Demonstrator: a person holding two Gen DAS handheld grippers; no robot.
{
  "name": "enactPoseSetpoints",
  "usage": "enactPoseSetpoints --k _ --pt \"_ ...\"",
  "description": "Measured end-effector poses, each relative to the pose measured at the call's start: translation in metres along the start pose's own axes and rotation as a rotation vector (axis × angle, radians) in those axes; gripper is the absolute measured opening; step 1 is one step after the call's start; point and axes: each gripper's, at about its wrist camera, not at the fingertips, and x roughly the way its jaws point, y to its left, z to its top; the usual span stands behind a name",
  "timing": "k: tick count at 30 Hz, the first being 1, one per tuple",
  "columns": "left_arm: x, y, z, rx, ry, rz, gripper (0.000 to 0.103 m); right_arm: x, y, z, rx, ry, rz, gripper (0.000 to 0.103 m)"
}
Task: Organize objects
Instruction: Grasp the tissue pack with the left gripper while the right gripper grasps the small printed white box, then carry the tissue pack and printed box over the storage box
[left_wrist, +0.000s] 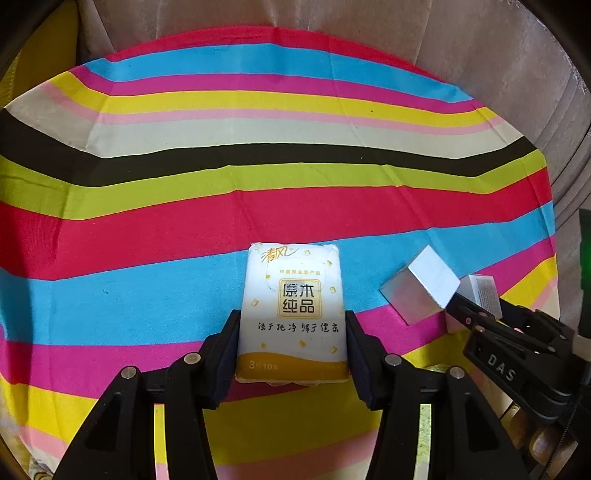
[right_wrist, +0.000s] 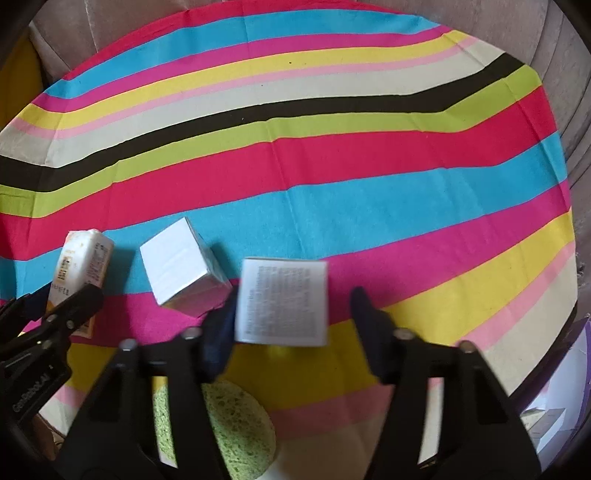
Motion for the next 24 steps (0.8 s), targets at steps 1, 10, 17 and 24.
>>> enactPoseSetpoints --k 1,10,17,24 --pt "-0.002 -0.001 -0.001 0.0 -0.002 0.0 0.053 -0.001 0.0 -0.001 0.0 -0.007 -0.005 0.046" --pt "-0.021 -0.016 -0.007 0.014 -0.02 -0.008 0.053 -0.027 -0.014 -0.012 0.01 -0.072 0.027 0.045" --pt "-0.043 -0.033 -0.013 0.033 -0.049 -0.028 0.053 -0.048 -0.026 -0.022 0.002 -0.096 0.029 0.045" --pt "-0.053 -0.062 -0.022 0.084 -0.055 -0.048 0.053 -0.07 -0.053 -0.036 0.001 -0.118 0.016 0.045"
